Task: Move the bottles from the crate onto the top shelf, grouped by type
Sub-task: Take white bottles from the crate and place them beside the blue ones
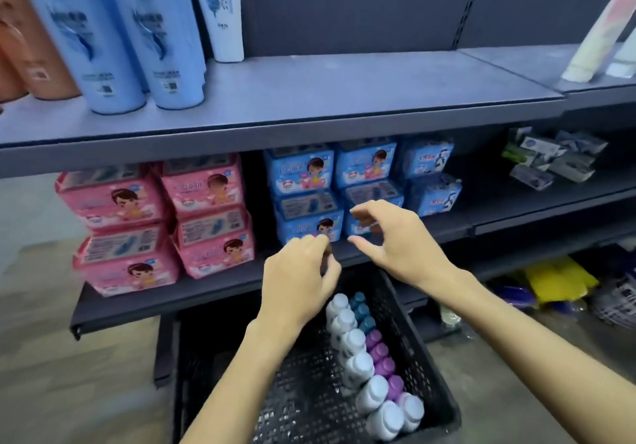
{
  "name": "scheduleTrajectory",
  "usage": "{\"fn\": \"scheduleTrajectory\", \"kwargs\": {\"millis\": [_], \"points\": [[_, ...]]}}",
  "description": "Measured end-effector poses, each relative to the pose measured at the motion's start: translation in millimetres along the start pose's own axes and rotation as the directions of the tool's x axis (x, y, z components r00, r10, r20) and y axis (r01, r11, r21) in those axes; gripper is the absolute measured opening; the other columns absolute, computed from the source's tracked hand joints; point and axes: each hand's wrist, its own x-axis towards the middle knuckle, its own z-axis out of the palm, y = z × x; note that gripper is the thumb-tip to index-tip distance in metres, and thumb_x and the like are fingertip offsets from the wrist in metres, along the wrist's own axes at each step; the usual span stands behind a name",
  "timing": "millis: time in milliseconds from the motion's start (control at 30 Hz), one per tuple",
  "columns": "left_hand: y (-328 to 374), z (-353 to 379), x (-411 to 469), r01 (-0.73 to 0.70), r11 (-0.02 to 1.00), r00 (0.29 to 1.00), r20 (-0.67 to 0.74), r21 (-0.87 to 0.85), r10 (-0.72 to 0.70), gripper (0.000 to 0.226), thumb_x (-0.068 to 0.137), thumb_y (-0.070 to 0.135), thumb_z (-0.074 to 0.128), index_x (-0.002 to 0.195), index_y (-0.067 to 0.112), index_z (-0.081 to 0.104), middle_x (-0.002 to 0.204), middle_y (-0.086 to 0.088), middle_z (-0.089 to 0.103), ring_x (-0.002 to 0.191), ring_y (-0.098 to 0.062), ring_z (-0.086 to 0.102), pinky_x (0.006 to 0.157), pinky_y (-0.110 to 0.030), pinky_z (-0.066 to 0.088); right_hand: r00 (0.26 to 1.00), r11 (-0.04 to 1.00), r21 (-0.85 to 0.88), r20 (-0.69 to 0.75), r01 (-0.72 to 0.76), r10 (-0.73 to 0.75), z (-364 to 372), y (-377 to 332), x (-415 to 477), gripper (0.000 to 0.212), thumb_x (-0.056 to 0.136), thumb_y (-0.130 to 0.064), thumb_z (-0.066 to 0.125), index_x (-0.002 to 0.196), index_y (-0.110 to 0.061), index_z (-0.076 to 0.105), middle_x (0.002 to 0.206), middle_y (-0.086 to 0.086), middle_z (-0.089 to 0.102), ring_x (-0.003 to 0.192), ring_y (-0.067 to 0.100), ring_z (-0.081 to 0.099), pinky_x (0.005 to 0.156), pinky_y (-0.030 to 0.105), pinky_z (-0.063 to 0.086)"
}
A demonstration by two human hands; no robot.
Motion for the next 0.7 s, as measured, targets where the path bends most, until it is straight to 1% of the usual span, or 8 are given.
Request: {"fn": "scheduleTrajectory", "kwargs": {"millis": [133, 267, 333, 400, 467, 533, 633, 700], "points": [[-6, 39, -30, 0.039, 0.997, 0.986, 0.157, 0.070, -0.049, 0.015, 0.089, 0.038, 0.047, 0.088, 0.024, 0.051, 0.082, 0.006, 0.057, 0.082, -0.015, 0.055, 0.061, -0.034, 0.045, 0.992, 0.995, 0.018, 0.083, -0.100, 0.098, 36, 24, -35, 0.041, 0.086, -0.026, 0.076, 0.123, -0.013, 0.062, 0.112, -0.001, 0.067, 0.101, 0.014, 0.064, 0.093, 0.035, 0.052], [-9, 64, -55, 0.078, 0.993, 0.970, 0.221, 0.091, -0.096, 0.015, 0.087, 0.037, 0.047, 0.088, 0.023, 0.052, 0.083, 0.005, 0.055, 0.081, -0.016, 0.055, 0.054, -0.032, 0.039, 0.966, 0.978, 0.035, 0.167, -0.208, 0.199, 69, 45, -66, 0.039, 0.084, -0.022, 0.077, 0.119, -0.010, 0.064, 0.109, 0.002, 0.068, 0.099, 0.018, 0.066, 0.092, 0.039, 0.053], [-10, 76, -66, 0.100, 0.988, 0.959, 0.254, 0.115, -0.126, 0.017, 0.087, 0.038, 0.046, 0.089, 0.023, 0.053, 0.085, 0.005, 0.055, 0.082, -0.016, 0.055, 0.054, -0.033, 0.041, 0.940, 0.962, 0.034, 0.223, -0.271, 0.257, 81, 54, -78, 0.038, 0.085, -0.024, 0.075, 0.120, -0.013, 0.064, 0.109, 0.001, 0.067, 0.100, 0.019, 0.065, 0.092, 0.040, 0.052], [-11, 88, -77, 0.121, 0.984, 0.939, 0.307, 0.129, -0.156, 0.019, 0.088, 0.040, 0.044, 0.092, 0.023, 0.053, 0.088, 0.005, 0.056, 0.084, -0.016, 0.056, 0.058, -0.034, 0.046, 0.910, 0.946, 0.029, 0.284, -0.324, 0.303, 92, 63, -90, 0.036, 0.085, -0.027, 0.073, 0.118, -0.015, 0.063, 0.108, 0.001, 0.066, 0.099, 0.021, 0.065, 0.091, 0.042, 0.052], [-11, 100, -88, 0.139, 0.983, 0.918, 0.355, 0.123, -0.174, 0.019, 0.088, 0.039, 0.044, 0.094, 0.023, 0.053, 0.088, 0.006, 0.056, 0.085, -0.016, 0.056, 0.060, -0.035, 0.047, 0.877, 0.932, 0.016, 0.344, -0.363, 0.336, 104, 71, -103, 0.036, 0.085, -0.029, 0.072, 0.116, -0.015, 0.062, 0.106, 0.003, 0.065, 0.098, 0.024, 0.065, 0.089, 0.044, 0.051], [-10, 110, -97, 0.150, 0.982, 0.901, 0.392, 0.118, -0.185, 0.019, 0.088, 0.038, 0.045, 0.094, 0.022, 0.052, 0.088, 0.006, 0.055, 0.085, -0.017, 0.056, 0.060, -0.035, 0.046, 0.846, 0.920, -0.007, 0.391, -0.392, 0.363, 115, 79, -117, 0.036, 0.085, -0.031, 0.071, 0.116, -0.015, 0.062, 0.105, 0.003, 0.064, 0.097, 0.024, 0.064, 0.088, 0.043, 0.051], [-8, 123, -110, 0.152, 0.982, 0.878, 0.441, 0.110, -0.186, 0.018, 0.089, 0.037, 0.046, 0.094, 0.021, 0.052, 0.089, 0.005, 0.055, 0.086, -0.019, 0.056, 0.061, -0.036, 0.046, 0.817, 0.904, -0.034, 0.416, -0.425, 0.400, 131, 90, -139, 0.033, 0.085, -0.030, 0.070, 0.113, -0.016, 0.061, 0.100, 0.001, 0.062, 0.092, 0.023, 0.062, 0.083, 0.040, 0.050], [-8, 132, -116, 0.151, 0.984, 0.867, 0.466, 0.097, -0.179, 0.018, 0.089, 0.036, 0.045, 0.093, 0.019, 0.051, 0.089, 0.004, 0.055, 0.086, -0.021, 0.056, 0.061, -0.036, 0.046, 0.794, 0.892, -0.043, 0.436, -0.451, 0.423, 142, 95, -154, 0.031, 0.085, -0.028, 0.070, 0.112, -0.016, 0.060, 0.099, 0.000, 0.062, 0.091, 0.021, 0.062, 0.079, 0.035, 0.049]]}}
